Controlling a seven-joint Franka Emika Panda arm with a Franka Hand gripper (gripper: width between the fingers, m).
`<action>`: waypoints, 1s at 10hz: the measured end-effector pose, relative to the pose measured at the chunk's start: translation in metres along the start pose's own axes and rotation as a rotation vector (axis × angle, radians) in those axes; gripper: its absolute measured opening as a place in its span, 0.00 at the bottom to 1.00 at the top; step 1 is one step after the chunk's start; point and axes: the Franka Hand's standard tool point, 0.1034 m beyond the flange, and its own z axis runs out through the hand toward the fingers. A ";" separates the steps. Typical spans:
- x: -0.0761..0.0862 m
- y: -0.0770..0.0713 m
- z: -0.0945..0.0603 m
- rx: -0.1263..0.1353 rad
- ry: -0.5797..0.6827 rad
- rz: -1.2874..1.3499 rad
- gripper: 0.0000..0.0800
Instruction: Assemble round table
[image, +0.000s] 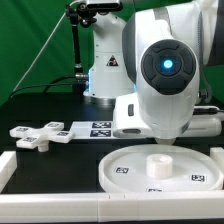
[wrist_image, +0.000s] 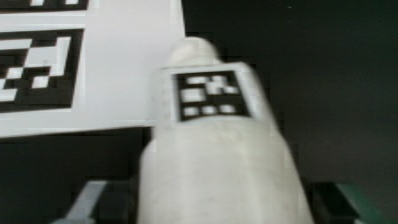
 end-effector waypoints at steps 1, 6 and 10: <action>0.000 0.000 0.000 0.000 0.000 -0.004 0.51; -0.031 0.006 -0.054 0.022 -0.006 -0.092 0.51; -0.034 0.005 -0.081 0.028 0.046 -0.141 0.51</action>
Offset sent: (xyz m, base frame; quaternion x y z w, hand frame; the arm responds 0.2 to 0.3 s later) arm 0.0041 -0.0067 0.0235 0.0035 0.0105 -0.0544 0.9985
